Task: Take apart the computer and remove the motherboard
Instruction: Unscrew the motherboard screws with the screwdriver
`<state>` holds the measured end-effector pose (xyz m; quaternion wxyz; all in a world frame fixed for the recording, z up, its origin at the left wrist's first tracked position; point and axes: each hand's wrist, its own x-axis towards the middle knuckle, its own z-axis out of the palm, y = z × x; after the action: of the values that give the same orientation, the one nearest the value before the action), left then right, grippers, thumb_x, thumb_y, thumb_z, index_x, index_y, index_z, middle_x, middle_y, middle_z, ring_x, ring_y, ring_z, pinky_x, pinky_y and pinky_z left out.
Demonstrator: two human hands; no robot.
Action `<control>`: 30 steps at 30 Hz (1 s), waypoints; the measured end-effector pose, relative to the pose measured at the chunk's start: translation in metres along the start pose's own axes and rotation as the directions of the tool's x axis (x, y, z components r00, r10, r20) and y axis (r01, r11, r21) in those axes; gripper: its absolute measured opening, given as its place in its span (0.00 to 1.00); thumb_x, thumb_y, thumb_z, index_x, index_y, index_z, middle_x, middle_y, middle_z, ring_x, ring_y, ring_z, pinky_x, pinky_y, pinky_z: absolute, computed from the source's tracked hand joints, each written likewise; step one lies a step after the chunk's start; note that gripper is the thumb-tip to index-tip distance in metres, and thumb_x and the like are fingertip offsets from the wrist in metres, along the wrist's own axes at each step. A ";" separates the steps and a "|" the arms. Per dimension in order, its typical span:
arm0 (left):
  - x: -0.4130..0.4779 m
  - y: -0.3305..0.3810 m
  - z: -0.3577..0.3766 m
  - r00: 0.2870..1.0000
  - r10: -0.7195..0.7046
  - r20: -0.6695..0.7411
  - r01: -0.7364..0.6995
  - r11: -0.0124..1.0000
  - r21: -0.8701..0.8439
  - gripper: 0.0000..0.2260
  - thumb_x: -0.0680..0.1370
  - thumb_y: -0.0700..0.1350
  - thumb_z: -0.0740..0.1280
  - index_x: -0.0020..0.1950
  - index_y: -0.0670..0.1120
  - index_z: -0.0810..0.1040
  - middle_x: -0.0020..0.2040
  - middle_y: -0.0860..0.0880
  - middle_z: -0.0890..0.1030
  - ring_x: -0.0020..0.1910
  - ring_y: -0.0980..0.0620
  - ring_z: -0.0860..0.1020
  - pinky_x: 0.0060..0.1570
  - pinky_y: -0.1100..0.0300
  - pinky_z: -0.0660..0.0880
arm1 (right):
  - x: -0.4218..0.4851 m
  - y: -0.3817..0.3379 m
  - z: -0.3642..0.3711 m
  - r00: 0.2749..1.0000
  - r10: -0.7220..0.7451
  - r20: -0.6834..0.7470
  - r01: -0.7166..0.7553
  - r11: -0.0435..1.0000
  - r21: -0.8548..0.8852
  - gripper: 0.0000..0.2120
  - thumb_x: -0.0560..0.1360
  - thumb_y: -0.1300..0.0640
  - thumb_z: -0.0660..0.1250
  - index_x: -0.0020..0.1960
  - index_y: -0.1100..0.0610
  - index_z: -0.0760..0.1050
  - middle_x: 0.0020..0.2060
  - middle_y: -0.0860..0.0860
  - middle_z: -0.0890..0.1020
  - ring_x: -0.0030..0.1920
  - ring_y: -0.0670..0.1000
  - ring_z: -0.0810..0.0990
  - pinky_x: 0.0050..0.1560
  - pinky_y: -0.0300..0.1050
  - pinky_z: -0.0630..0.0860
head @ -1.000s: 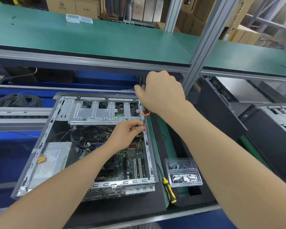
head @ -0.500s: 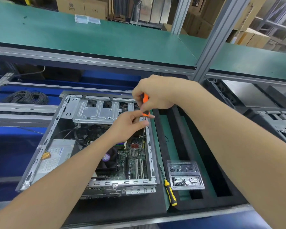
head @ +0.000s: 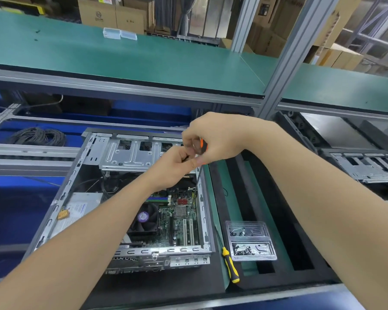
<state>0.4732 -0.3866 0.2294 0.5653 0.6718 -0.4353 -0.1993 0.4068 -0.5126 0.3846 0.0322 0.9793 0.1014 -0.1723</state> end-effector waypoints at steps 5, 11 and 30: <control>-0.002 0.000 0.007 0.998 0.044 0.045 -0.041 0.998 -0.052 0.10 0.86 0.36 0.59 0.62 0.40 0.78 0.37 0.65 0.79 0.38 0.73 0.76 0.42 0.80 0.69 | 0.005 -0.014 0.001 0.862 0.374 -0.342 -0.385 0.922 0.038 0.29 0.77 0.27 0.57 0.37 0.52 0.67 0.35 0.51 0.73 0.33 0.52 0.71 0.34 0.47 0.69; 0.000 -0.005 0.001 0.998 0.050 0.046 -0.046 0.996 -0.080 0.14 0.84 0.47 0.62 0.52 0.66 0.81 0.33 0.53 0.66 0.31 0.60 0.65 0.35 0.62 0.65 | 0.028 -0.031 0.014 0.806 0.534 -0.255 -0.529 0.843 0.094 0.09 0.82 0.54 0.66 0.48 0.56 0.68 0.37 0.53 0.67 0.41 0.58 0.74 0.40 0.51 0.73; -0.003 -0.001 -0.015 0.990 -0.030 0.140 0.040 0.997 -0.070 0.14 0.85 0.52 0.65 0.62 0.42 0.79 0.39 0.40 0.58 0.35 0.43 0.56 0.34 0.48 0.59 | 0.020 -0.019 0.003 0.997 0.025 -0.067 -0.025 1.000 -0.007 0.16 0.68 0.72 0.65 0.44 0.51 0.80 0.25 0.42 0.80 0.35 0.50 0.84 0.37 0.48 0.81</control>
<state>0.4830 -0.3758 0.2322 0.5538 0.6430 -0.4542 -0.2711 0.4202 -0.4910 0.3742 0.0346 0.9856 0.0907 -0.1387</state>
